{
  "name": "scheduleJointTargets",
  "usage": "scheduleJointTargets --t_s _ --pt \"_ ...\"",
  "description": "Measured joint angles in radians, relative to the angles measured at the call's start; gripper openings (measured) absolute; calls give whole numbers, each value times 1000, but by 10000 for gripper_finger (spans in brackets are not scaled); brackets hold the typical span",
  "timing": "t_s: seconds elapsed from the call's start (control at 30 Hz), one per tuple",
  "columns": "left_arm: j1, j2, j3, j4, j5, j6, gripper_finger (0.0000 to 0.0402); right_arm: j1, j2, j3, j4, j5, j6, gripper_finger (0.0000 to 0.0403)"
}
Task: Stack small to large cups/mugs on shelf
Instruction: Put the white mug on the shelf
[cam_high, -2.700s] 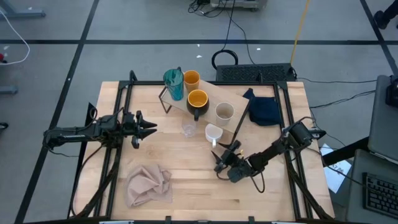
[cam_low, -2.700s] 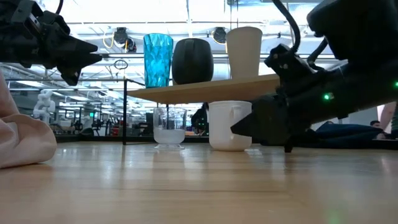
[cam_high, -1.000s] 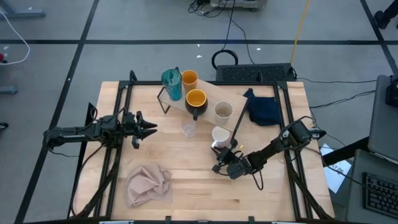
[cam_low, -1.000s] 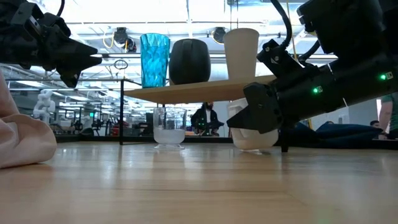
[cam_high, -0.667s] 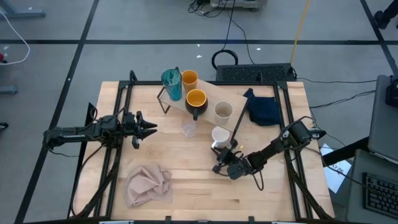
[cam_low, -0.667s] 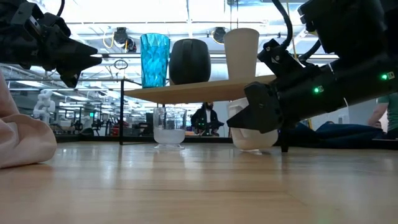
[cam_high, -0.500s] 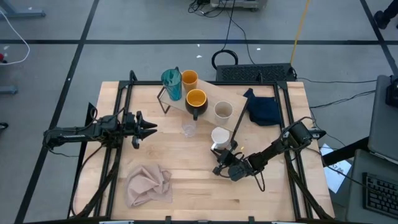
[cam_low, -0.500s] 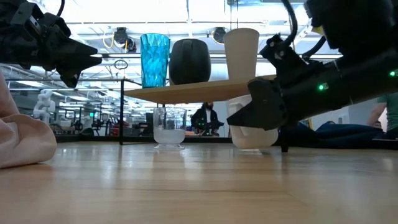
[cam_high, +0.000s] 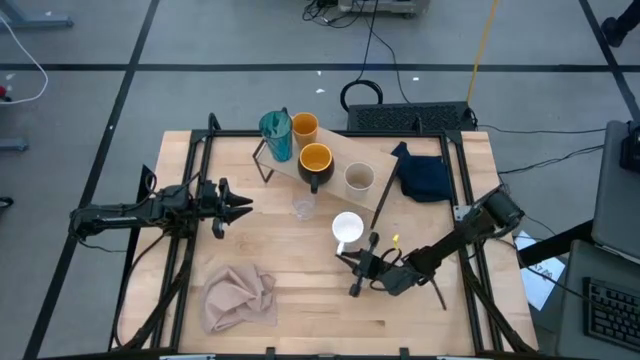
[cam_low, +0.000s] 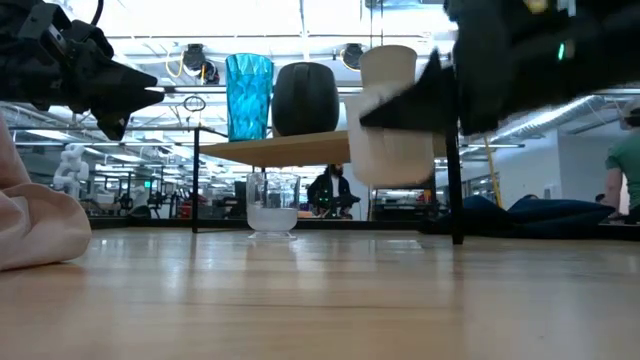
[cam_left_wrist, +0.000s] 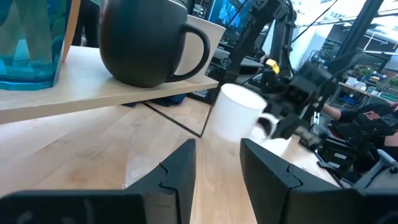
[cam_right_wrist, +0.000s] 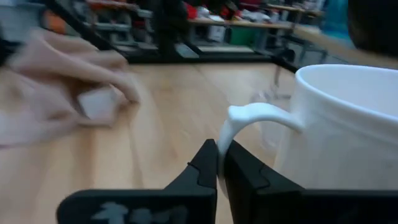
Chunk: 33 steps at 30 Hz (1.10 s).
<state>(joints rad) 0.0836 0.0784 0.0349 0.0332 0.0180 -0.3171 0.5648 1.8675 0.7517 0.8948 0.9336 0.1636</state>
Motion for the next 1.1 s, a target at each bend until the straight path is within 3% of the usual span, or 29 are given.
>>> scheduleJointTargets --t_s 0.17,0.37,0.63,0.73,1.1 --pt "0 0 0 0 0 1 124 0 -118 0 -66 -98 -35 1" --pt "0 0 0 -3 7 1 124 23 -290 0 -192 -156 -53 1" --pt "0 0 0 -7 8 23 124 81 -478 0 -222 -184 -186 1" --pt "0 0 0 -7 8 26 124 93 -540 0 -248 -239 -210 1" --pt "0 0 0 -7 7 26 124 98 -621 0 -309 -266 -236 1"
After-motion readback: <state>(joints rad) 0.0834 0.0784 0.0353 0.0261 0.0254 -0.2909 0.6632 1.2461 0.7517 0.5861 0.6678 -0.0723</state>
